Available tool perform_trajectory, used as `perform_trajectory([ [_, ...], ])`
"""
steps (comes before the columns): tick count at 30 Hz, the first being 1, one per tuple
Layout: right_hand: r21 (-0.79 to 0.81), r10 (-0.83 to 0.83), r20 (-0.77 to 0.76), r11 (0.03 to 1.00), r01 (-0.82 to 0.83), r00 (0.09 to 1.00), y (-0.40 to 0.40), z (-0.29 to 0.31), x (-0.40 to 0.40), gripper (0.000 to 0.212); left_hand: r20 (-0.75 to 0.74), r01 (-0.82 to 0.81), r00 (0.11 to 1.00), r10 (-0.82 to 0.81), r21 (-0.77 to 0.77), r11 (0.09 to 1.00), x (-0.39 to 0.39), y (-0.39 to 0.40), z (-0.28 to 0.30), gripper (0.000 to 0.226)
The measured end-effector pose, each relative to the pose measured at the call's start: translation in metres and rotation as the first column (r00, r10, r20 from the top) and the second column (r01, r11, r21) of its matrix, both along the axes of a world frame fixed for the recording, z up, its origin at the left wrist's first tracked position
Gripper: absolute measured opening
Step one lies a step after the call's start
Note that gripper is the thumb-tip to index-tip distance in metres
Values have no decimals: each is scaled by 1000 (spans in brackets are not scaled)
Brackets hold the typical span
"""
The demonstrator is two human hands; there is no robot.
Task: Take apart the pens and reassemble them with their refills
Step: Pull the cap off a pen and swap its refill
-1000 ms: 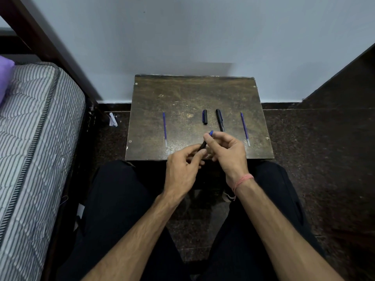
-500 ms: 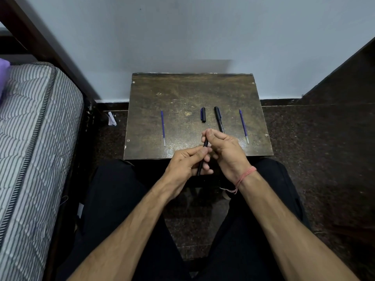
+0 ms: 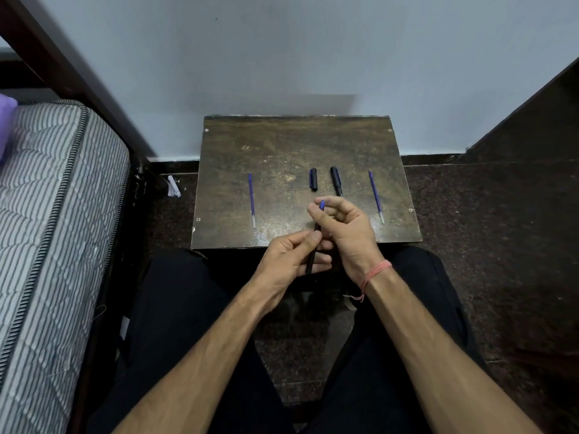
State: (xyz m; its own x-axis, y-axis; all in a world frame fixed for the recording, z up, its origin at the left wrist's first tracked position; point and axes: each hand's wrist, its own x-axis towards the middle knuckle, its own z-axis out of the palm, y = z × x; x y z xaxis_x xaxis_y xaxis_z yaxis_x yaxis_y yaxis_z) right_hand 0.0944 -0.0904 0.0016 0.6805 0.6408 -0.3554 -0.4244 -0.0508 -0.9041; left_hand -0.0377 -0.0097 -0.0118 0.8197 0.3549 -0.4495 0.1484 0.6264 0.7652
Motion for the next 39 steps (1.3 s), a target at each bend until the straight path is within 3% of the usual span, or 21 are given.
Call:
perform_trajectory([
  [2, 4, -9, -27, 1000, 9, 1000, -2, -2, 3, 16, -11, -5, 1000, 6, 11, 1000, 1, 0, -1, 25],
  [6, 37, 115, -44, 993, -114, 992, -4, 4, 7, 25, -23, -20, 1000, 21, 25, 999, 2, 1, 0, 25],
  [9, -12, 33, 38, 999, -32, 999, -3, 5, 5, 32, -32, -22, 999, 23, 35, 999, 2, 2, -2, 23],
  [11, -35, -7, 69, 999, 10, 998, -4, 3, 6, 24, -44, -30, 999, 31, 34, 999, 2, 2, -2, 22],
  [13, -29, 32, 46, 999, -31, 998, -6, 3, 8, 14, -45, -34, 998, 35, 36, 999, 3, 2, -2, 22],
  [17, 14, 124, 2, 992, -124, 992, -6, 4, 8, 23, -51, -43, 998, 46, 54, 998, 3, 3, -2, 21],
  [22, -61, 2, 101, 998, 4, 995, -5, 0, 10, 11, -70, 6, 998, 0, 91, 996, 3, 1, -4, 24],
  [28, 22, 148, -21, 989, -148, 989, -9, 3, 14, 25, -95, 50, 995, -40, 109, 993, 3, 3, -1, 26],
  [33, -88, 34, 140, 996, -22, 990, -7, 3, 11, 19, -122, 97, 989, -81, 130, 987, 3, 3, 2, 27],
  [39, 29, 150, 10, 988, -150, 989, -9, 12, 8, 32, -99, 82, 992, -79, 23, 996, 9, 4, 1, 35],
])
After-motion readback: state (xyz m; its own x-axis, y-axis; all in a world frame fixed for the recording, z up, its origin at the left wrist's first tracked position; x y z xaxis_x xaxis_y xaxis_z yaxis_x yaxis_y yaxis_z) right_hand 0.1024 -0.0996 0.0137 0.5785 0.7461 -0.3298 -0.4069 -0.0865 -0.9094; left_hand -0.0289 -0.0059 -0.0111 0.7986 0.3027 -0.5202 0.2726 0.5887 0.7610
